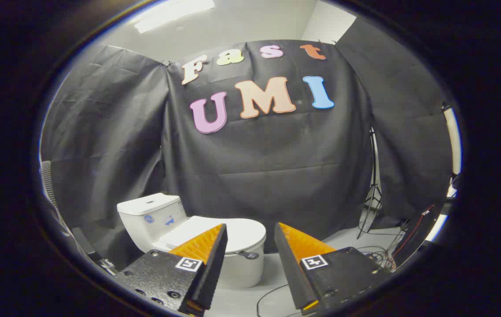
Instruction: Open the toilet lid.
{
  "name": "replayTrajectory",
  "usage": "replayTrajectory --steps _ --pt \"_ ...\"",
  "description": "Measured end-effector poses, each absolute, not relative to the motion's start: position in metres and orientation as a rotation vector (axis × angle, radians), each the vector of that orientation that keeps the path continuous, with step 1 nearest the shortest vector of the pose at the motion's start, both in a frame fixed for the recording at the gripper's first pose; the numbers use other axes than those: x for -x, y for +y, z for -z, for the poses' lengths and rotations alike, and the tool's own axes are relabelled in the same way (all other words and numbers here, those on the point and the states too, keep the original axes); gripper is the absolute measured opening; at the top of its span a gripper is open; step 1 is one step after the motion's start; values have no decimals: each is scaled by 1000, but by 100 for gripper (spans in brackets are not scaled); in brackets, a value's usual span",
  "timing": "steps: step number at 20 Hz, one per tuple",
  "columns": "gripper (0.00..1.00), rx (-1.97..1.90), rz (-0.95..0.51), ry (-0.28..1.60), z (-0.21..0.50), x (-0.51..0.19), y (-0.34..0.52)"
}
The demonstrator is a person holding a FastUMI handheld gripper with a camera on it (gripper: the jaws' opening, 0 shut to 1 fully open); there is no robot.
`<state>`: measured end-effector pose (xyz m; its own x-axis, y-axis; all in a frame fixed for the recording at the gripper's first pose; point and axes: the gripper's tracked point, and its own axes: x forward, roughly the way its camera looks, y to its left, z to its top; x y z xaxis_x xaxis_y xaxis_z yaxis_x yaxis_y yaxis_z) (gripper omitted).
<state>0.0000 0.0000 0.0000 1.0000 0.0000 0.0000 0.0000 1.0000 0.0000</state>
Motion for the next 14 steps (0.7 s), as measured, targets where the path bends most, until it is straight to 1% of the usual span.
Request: replayTrajectory --steps 14 --pt "64 -49 22 -4 6 1 -8"
